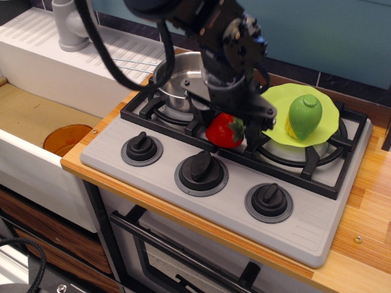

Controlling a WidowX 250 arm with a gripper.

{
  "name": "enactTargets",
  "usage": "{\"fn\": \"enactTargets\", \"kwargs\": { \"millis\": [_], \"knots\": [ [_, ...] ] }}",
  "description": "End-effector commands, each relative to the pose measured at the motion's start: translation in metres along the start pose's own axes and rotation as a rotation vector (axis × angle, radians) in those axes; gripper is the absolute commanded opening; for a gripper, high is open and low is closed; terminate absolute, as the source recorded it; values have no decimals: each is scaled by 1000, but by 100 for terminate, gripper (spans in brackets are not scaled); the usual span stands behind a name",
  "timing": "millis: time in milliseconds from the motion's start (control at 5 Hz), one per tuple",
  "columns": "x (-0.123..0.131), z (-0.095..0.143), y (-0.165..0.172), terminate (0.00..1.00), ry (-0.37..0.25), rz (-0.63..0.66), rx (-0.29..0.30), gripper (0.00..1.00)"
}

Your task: Put corncob on plate and strawberry in pot or pan on stove

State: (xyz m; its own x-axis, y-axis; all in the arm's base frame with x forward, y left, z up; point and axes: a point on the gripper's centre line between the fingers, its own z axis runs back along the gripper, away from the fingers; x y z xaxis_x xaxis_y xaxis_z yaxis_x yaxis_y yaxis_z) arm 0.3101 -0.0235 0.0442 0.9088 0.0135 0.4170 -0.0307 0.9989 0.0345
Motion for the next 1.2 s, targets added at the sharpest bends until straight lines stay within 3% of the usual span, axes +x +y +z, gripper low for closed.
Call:
{"fn": "enactTargets", "kwargs": {
  "millis": [0,400,1000],
  "knots": [
    [-2,-1,0,0,-31,38,-7,0],
    [-4,17,-6,0,15,55,13,0],
    [48,91,11,0,140,-1,36,0]
  ]
}}
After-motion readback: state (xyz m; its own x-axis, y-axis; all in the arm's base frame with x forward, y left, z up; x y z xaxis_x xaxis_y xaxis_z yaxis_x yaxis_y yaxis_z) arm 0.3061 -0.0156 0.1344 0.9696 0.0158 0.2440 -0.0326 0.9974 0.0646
